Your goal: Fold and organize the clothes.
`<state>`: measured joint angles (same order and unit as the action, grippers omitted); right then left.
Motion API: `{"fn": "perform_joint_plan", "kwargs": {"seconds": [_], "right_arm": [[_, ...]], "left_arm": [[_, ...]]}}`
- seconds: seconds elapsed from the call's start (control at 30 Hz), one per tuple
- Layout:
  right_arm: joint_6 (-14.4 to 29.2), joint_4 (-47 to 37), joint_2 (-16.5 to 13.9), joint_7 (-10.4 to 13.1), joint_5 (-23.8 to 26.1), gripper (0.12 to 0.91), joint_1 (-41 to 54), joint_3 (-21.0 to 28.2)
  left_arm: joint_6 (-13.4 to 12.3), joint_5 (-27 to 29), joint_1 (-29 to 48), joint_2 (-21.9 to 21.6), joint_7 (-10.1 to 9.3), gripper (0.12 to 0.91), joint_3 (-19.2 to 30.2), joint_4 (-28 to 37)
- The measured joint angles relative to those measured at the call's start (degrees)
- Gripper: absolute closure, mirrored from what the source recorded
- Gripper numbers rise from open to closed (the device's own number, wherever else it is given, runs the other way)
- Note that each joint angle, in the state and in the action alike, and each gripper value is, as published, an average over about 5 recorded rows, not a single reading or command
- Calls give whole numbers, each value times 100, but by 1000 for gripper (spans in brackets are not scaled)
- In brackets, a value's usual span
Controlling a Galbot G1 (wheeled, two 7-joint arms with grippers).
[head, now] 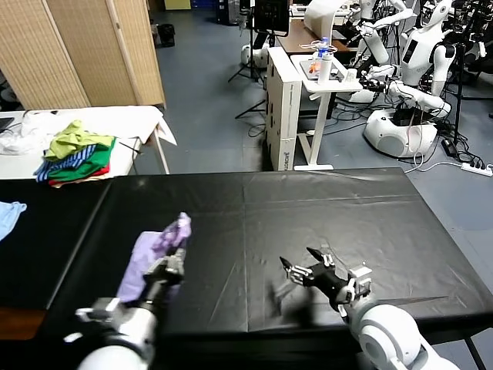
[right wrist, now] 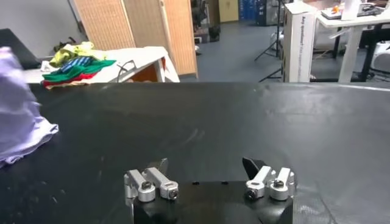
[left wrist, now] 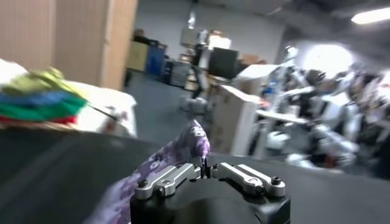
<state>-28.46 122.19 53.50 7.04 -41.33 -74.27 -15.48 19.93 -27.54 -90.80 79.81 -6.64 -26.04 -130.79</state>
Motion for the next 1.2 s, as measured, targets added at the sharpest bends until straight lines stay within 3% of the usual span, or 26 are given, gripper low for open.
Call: {"fn": "perform_joint_plan", "kwargs": {"seconds": [0.07,0.13,0.4,0.5,0.77,0.87,1.1,1.2], "right_arm": [[-27,25,-20,-2,-70,118,24,18],[-52,39,-50,-5,-168,118,55,42],[-202,44,-111,154,-922,118,263,302],[-276,8,-43,234,-1195,118,393,517],[-314,-358,300,257,-1272,118,802,1263],[-314,-544,471,252,-1232,158,970,1500],[-308,-891,778,231,-1108,451,1212,1800],[-301,-972,845,230,-1081,627,1222,1837]], "left_arm": [[-31,153,36,163,25,838,238,196],[-45,221,42,270,59,771,408,344],[-98,340,-37,302,257,277,621,423],[-191,415,2,244,283,157,546,371],[-329,579,-30,143,275,124,329,339],[-358,622,-60,156,274,123,306,348],[-366,528,-101,155,257,123,216,333],[-370,522,-115,140,255,123,168,311]]}}
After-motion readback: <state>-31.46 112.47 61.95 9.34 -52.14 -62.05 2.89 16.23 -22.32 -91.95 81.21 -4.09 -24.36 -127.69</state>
